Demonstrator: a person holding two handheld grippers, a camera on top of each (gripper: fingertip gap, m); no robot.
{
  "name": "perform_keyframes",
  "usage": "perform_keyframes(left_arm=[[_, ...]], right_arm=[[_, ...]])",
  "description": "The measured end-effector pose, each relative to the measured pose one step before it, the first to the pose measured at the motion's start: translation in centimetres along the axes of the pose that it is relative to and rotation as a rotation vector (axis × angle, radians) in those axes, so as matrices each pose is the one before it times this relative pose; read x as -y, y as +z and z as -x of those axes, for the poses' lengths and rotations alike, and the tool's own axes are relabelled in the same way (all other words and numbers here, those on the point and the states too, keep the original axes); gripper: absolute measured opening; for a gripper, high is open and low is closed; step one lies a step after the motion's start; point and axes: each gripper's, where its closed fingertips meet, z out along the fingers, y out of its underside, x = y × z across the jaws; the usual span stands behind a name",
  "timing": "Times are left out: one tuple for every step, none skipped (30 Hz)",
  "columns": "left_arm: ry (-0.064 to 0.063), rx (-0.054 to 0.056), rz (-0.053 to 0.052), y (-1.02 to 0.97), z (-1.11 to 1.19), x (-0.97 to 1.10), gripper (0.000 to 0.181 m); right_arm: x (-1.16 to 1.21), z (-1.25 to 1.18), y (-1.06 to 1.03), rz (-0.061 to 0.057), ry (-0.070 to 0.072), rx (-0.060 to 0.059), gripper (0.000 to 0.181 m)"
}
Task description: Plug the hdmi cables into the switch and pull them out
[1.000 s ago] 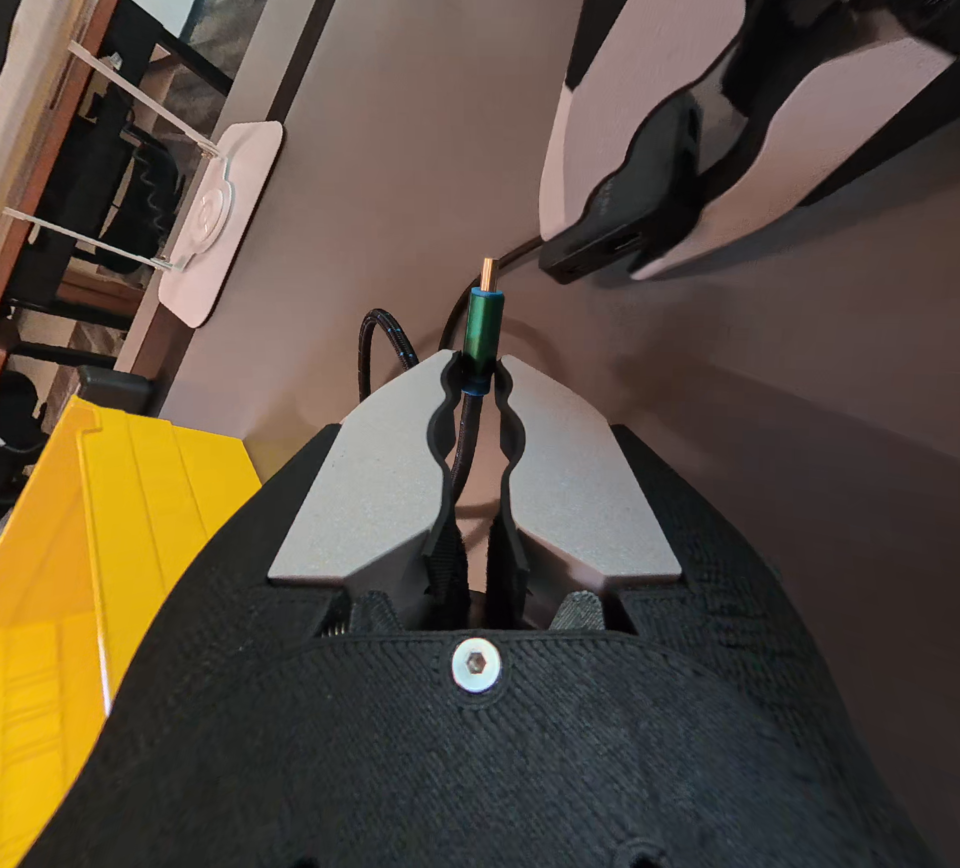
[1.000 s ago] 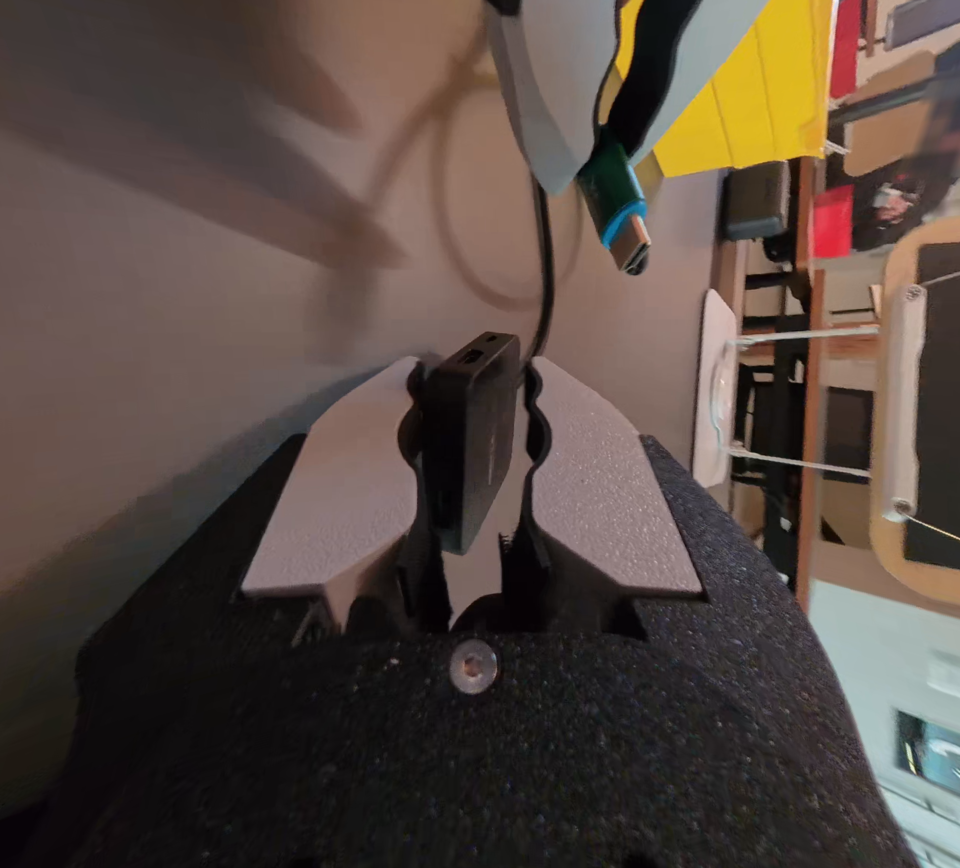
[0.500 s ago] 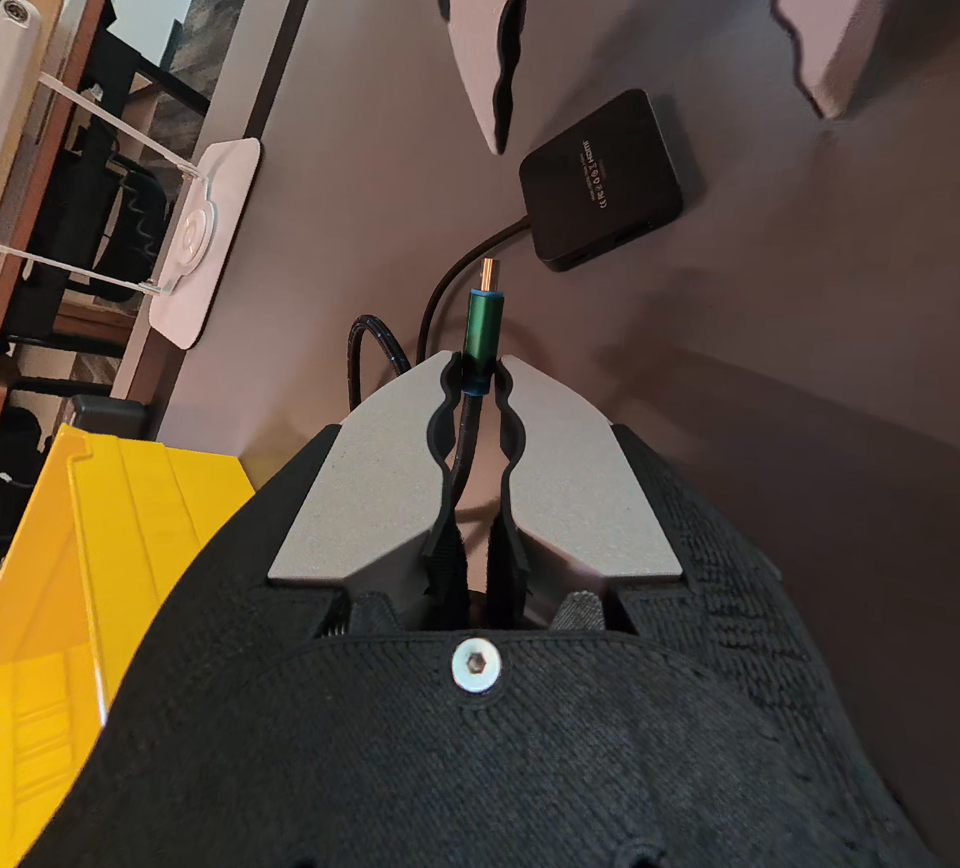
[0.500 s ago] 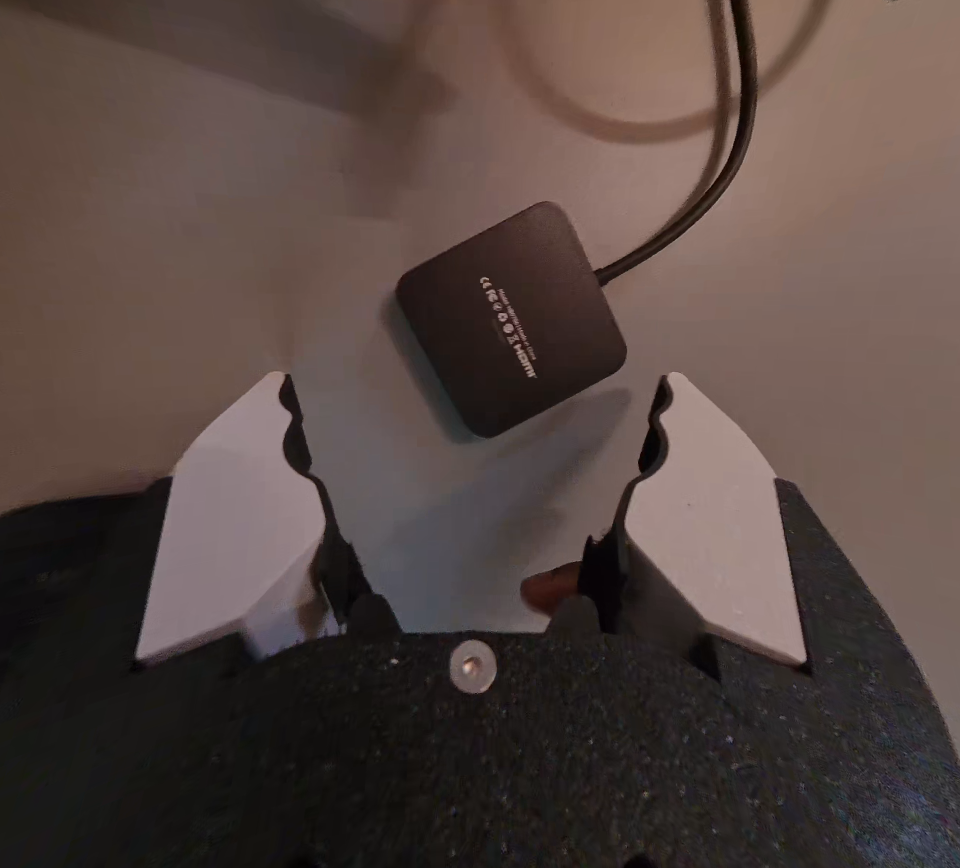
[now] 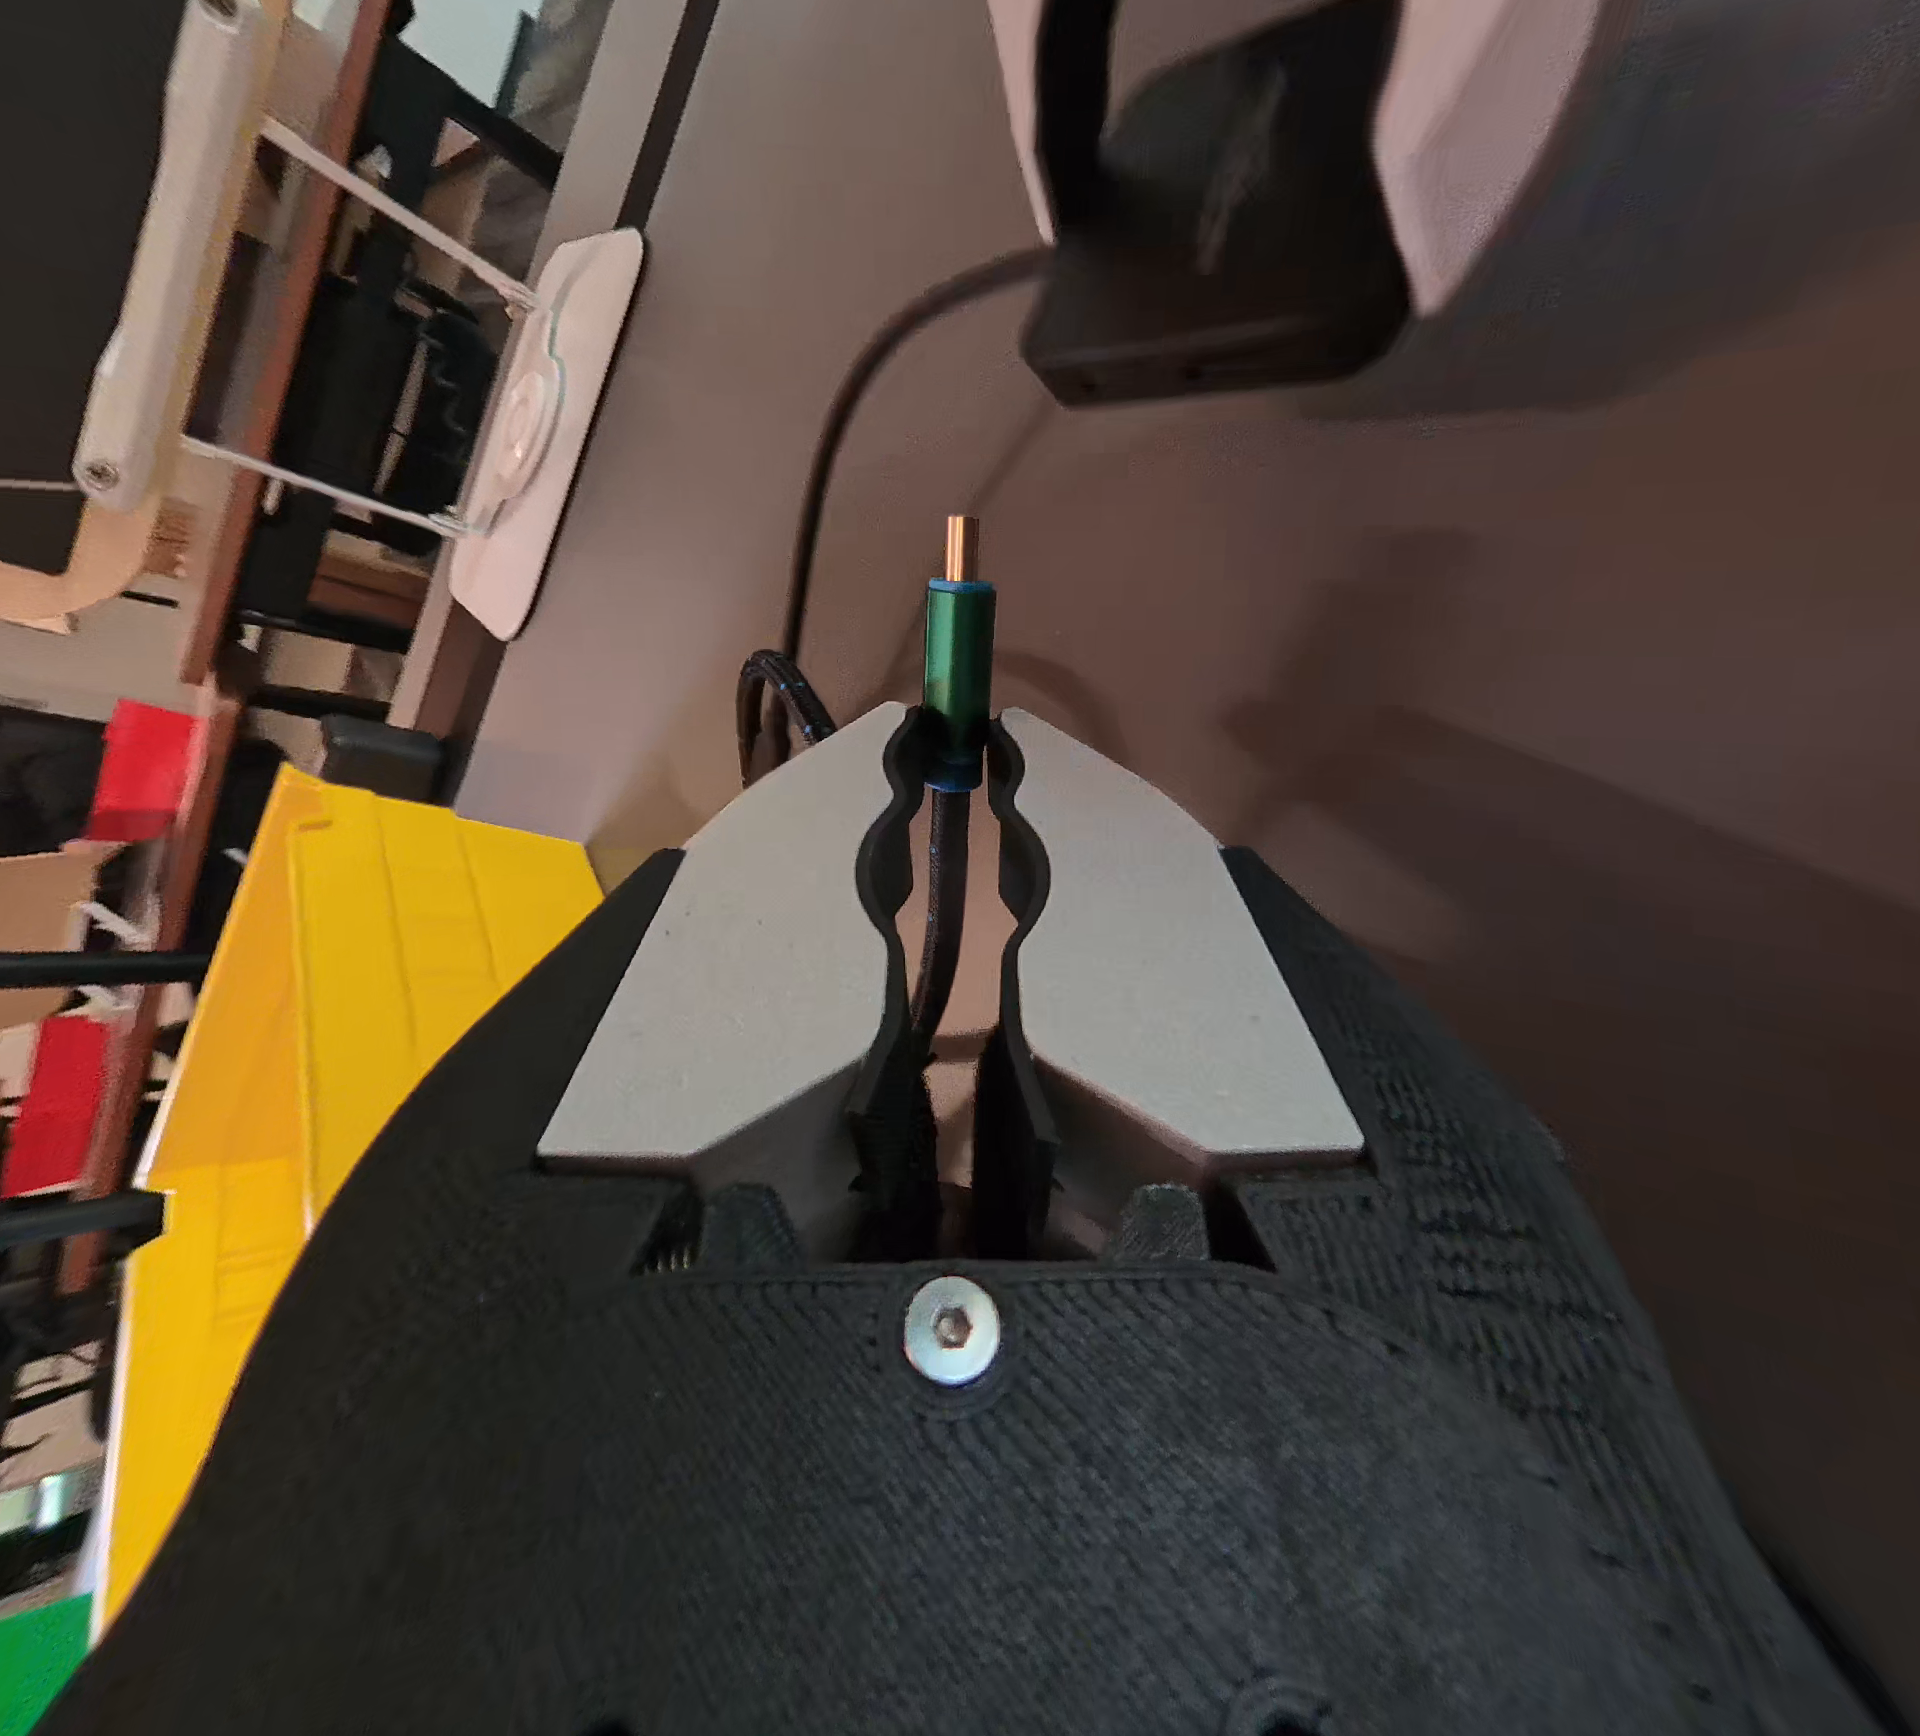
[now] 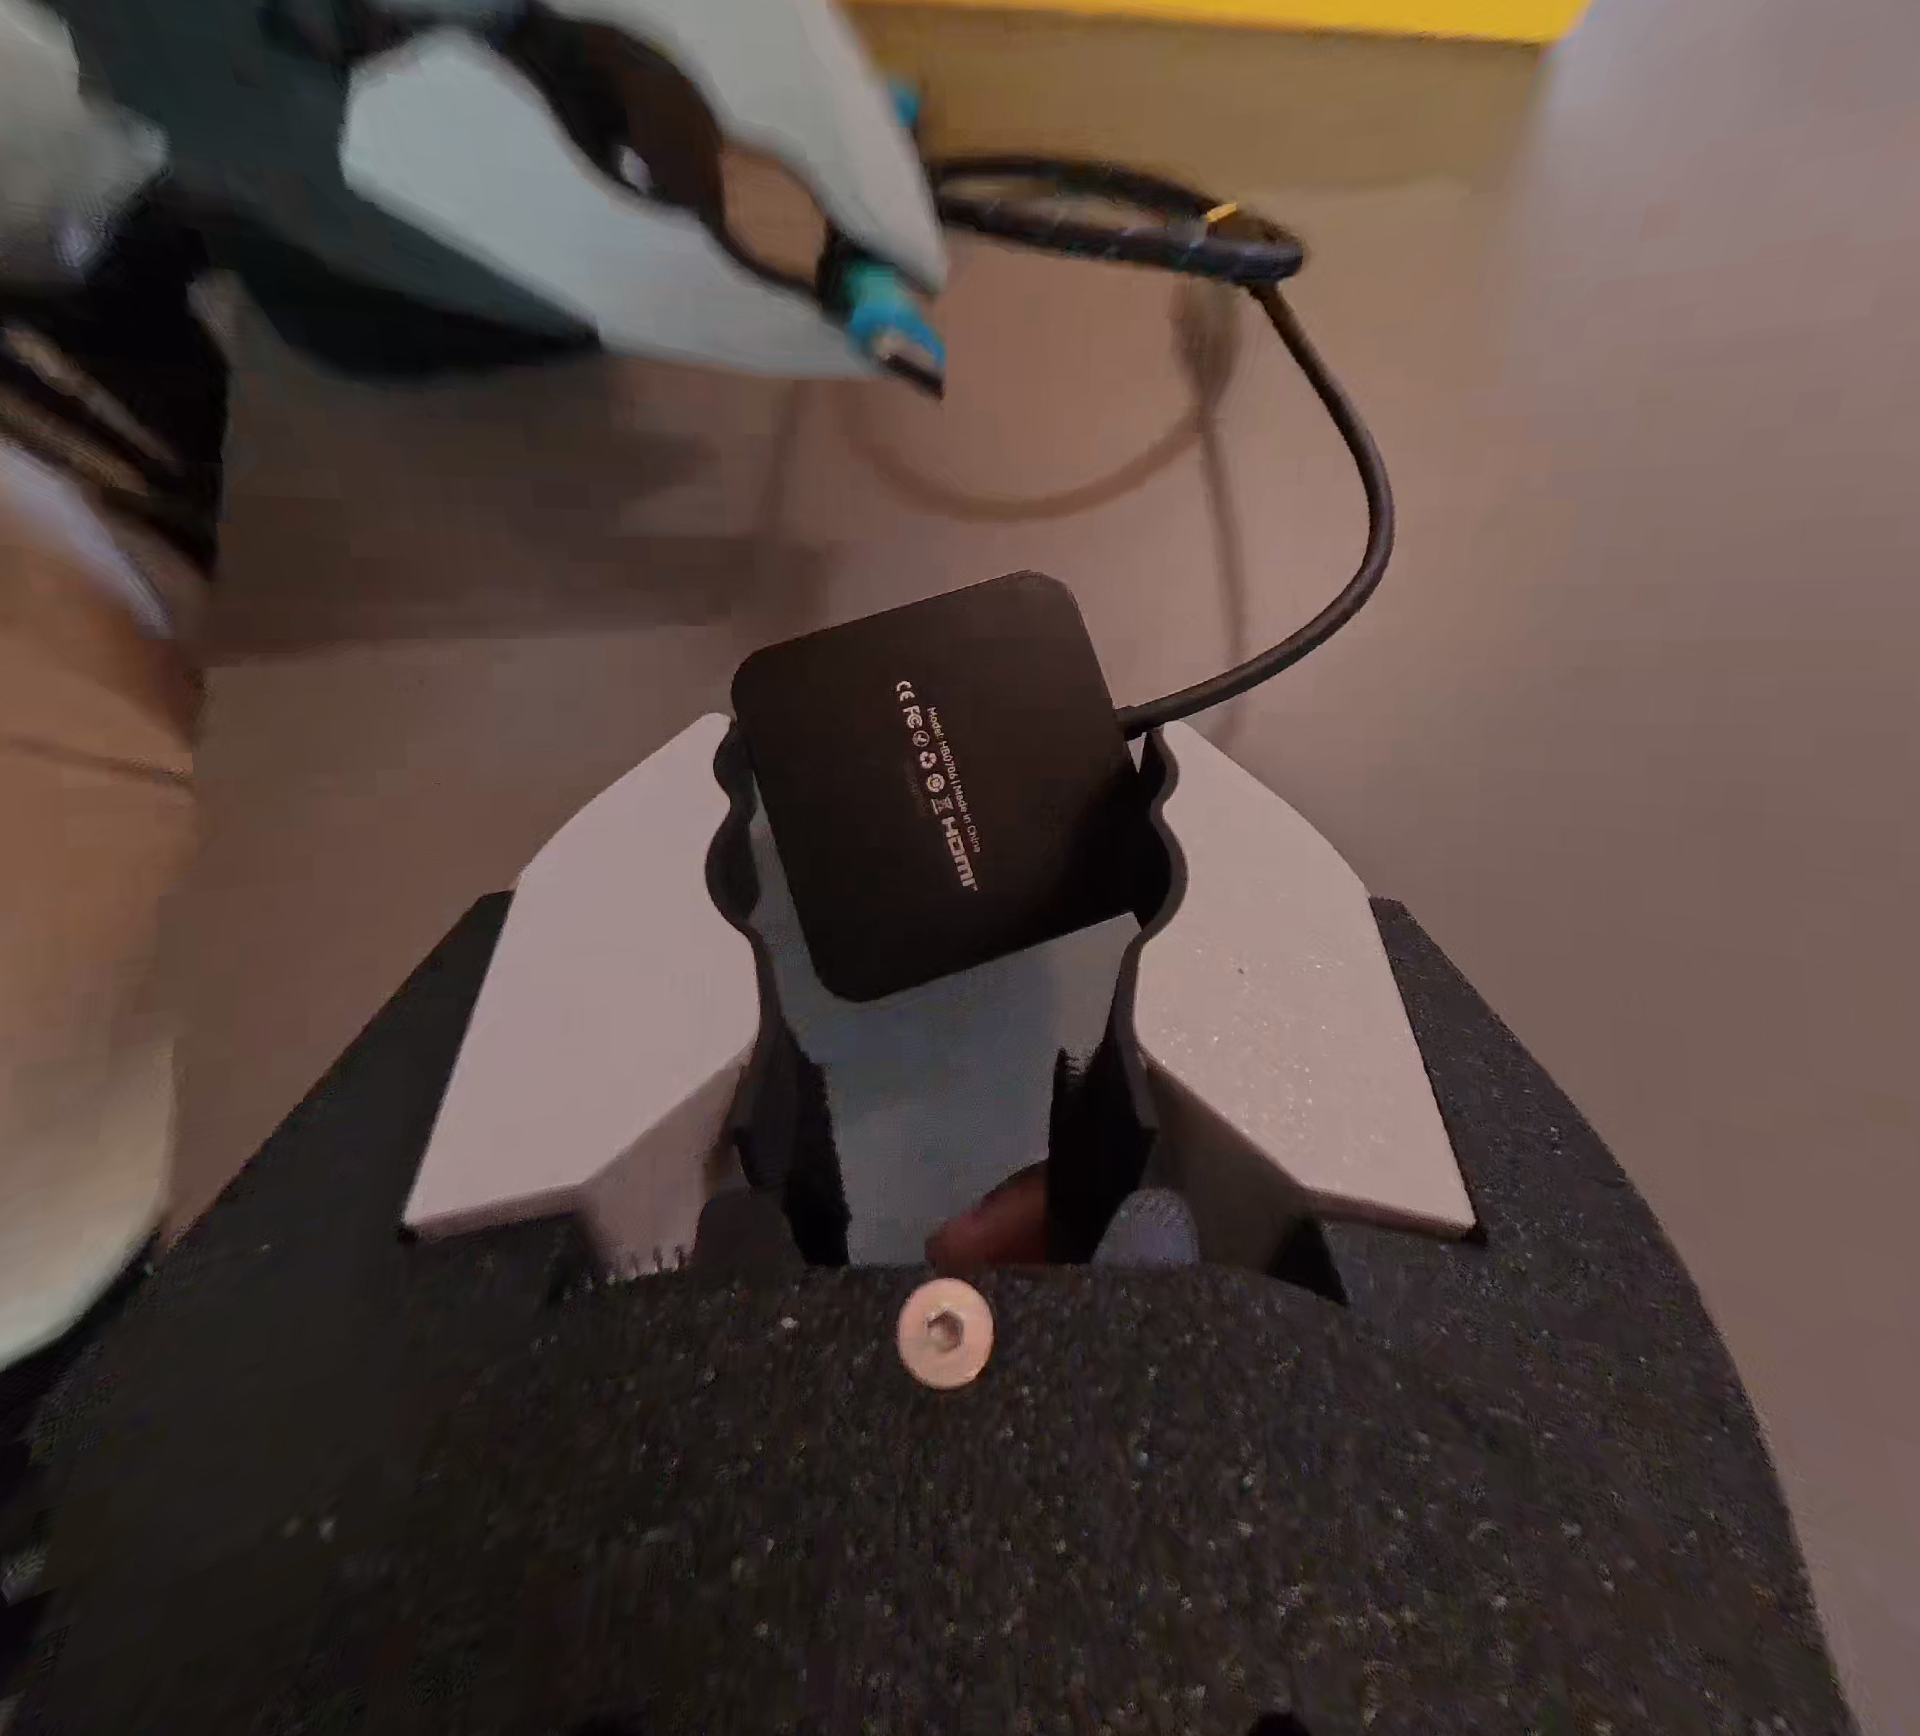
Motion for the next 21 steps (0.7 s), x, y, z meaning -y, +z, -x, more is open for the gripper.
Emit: perform_keyframes(left_arm=[[0.0134, 0.0110, -0.0100, -0.003, -0.132, 0.300, 0.011], [0.0038, -0.0011, -0.0123, 0.001, -0.226, 0.293, 0.011], [-0.0049, -0.0110, -0.0112, 0.028, -0.269, 0.217, 0.011], [-0.0109, -0.0124, -0.0085, 0.047, -0.196, 0.121, 0.011], [-0.0110, -0.0083, -0.0070, 0.042, -0.096, 0.050, 0.011], [-0.0077, -0.0042, -0.0064, 0.010, -0.018, 0.018, 0.011], [-0.0044, -0.0036, -0.0060, 0.018, -0.019, 0.025, 0.011], [-0.0027, -0.0032, -0.0048, 0.009, -0.038, 0.032, 0.011], [-0.0012, -0.0021, -0.0032, 0.020, -0.053, 0.041, 0.011], [0.0004, -0.0019, -0.0018, 0.027, -0.066, 0.050, 0.011], [0.0021, -0.0025, -0.0012, 0.025, -0.122, 0.058, 0.011], [0.0035, -0.0023, -0.0006, 0.038, -0.136, 0.078, 0.011], [0.0057, -0.0020, 0.0015, 0.027, -0.152, 0.059, 0.011], [0.0088, -0.0019, 0.0038, -0.001, -0.133, 0.042, 0.011], [0.0091, -0.0006, 0.0041, -0.022, -0.111, 0.055, 0.011], [0.0058, -0.0007, 0.0026, -0.049, -0.082, 0.071, 0.011], [0.0024, -0.0025, -0.0002, -0.056, -0.090, 0.091, 0.011], [0.0004, -0.0031, -0.0026, -0.055, -0.092, 0.101, 0.011], [0.0003, -0.0024, -0.0027, -0.028, -0.075, 0.081, 0.011], [0.0021, -0.0012, -0.0011, -0.009, -0.075, 0.048, 0.011], [0.0046, 0.0003, 0.0017, 0.009, -0.048, 0.025, 0.011]], right_arm=[[0.554, 0.215, -0.856, -0.0230, 0.0479, -0.0287, 0.072], [0.306, 0.616, -0.898, -0.0097, 0.0379, -0.0069, 0.072], [0.033, 0.994, -0.961, 0.0047, 0.0196, 0.0101, 0.072], [-0.249, 1.182, -1.020, 0.0149, -0.0018, 0.0121, 0.072], [-0.632, 1.052, -1.113, 0.0318, -0.0053, 0.0008, 0.072], [-1.162, 0.780, -1.166, 0.0567, 0.0035, -0.0115, 0.072], [-1.648, 0.373, -1.210, 0.0765, 0.0108, -0.0305, 0.072], [-1.985, 0.002, -1.159, 0.0863, 0.0129, -0.0490, 0.072], [-2.147, -0.164, -0.939, 0.0891, 0.0232, -0.0516, 0.073], [-2.019, -0.302, -0.491, 0.0735, 0.0258, -0.0584, 0.072], [-1.837, -0.144, 0.110, 0.0605, 0.0288, -0.0464, 0.072], [-1.394, 0.018, 0.694, 0.0361, 0.0433, -0.0382, 0.073], [-0.735, 0.294, 0.981, -0.0042, 0.0483, -0.0226, 0.073], [0.635, 0.187, 0.257, -0.0931, 0.0681, -0.0155, 0.073], [0.453, 0.606, 0.031, -0.0697, 0.0546, 0.0312, 0.073], [-0.064, 0.292, -0.006, -0.0297, 0.0102, 0.0160, 0.074], [-0.319, 0.081, -0.158, -0.0143, -0.0347, 0.0073, 0.079], [-0.599, 0.029, -0.020, -0.0008, -0.0406, 0.0094, 0.094], [-0.387, -0.262, 0.001, -0.0285, -0.0265, -0.0060, 0.105], [0.188, -0.196, -0.116, -0.0734, -0.0014, 0.0025, 0.110], [-0.011, -0.027, -0.016, -0.0517, 0.0035, 0.0146, 0.109]])
